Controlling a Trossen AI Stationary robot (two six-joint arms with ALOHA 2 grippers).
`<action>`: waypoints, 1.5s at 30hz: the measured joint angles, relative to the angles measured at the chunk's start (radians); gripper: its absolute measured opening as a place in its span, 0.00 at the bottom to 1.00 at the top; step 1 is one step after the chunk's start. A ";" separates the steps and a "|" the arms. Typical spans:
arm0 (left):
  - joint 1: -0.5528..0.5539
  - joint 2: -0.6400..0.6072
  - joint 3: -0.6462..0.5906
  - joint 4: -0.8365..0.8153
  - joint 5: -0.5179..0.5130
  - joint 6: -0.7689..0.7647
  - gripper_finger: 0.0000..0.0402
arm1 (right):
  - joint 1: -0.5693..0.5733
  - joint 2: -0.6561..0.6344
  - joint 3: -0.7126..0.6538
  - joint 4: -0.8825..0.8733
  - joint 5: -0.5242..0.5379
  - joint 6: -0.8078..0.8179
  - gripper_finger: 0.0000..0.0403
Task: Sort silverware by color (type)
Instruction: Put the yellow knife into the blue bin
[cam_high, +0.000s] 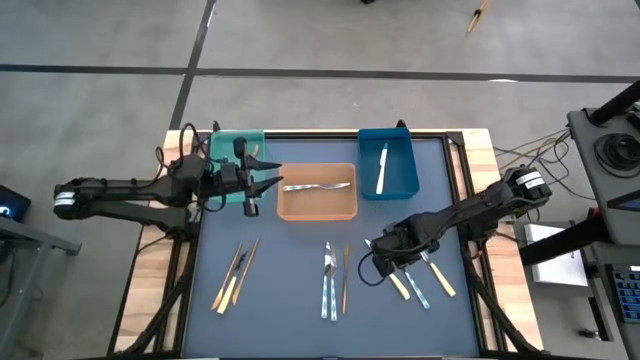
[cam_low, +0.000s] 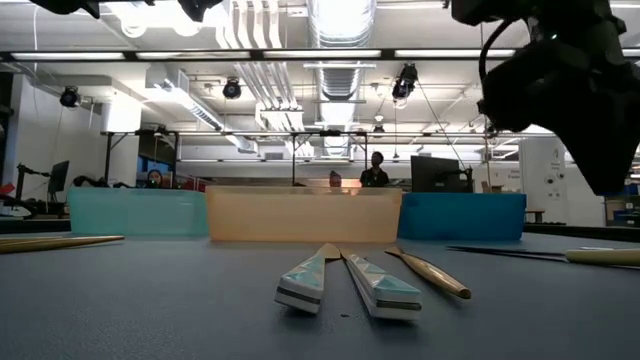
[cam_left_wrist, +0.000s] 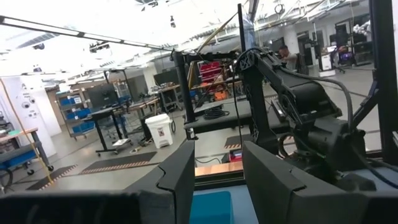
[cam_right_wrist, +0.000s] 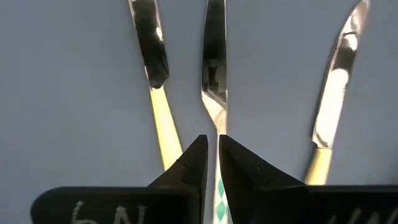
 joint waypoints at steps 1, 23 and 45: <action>0.000 0.000 0.000 -0.002 0.000 0.009 0.29 | 0.000 0.000 -0.007 0.016 -0.001 0.008 0.08; 0.000 0.008 0.000 -0.027 0.000 0.048 0.29 | 0.007 0.055 0.001 0.139 -0.001 -0.046 0.46; 0.000 0.022 0.000 -0.028 0.000 0.071 0.29 | 0.007 0.310 0.169 0.080 -0.027 -0.224 0.39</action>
